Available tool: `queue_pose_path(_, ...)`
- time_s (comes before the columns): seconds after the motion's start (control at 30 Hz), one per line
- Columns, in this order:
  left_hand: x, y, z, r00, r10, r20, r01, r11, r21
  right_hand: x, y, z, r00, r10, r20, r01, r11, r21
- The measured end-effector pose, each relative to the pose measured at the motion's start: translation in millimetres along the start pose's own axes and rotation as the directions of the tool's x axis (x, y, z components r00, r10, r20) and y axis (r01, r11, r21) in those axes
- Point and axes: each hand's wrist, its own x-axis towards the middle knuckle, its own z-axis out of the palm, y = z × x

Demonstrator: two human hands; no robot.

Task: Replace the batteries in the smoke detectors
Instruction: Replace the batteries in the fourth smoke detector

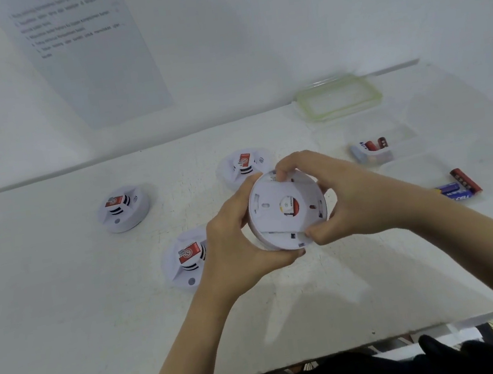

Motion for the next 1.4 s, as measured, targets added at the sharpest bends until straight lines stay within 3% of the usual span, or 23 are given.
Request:
queue_pose_path(0.47, -2.4, -5.9, 0.0, 0.998, -0.063, 0.002, 0.063, 0.995, -0.072, 8.9, -0.1, -1.2, 0.996, 0.021, 0.086, -0.015, 0.997, -0.076)
queue_pose_path(0.67, 2.0, -5.8, -5.2, 0.996, -0.086, -0.015, 0.084, 0.990, -0.114, 10.1, 5.8, 5.5, 0.998, -0.063, 0.005, 0.062, 0.994, 0.089)
queue_pose_path(0.83, 2.2, -0.1, -5.0, 0.995, -0.094, -0.016, 0.092, 0.989, -0.113, 12.7, 3.4, 16.2, 0.995, -0.040, -0.089, 0.059, 0.971, 0.231)
queue_pose_path(1.4, -2.6, 9.4, -5.2, 0.997, -0.073, 0.014, 0.074, 0.992, -0.105, 15.8, 3.0, 7.0, 0.997, -0.066, 0.042, 0.050, 0.946, 0.319)
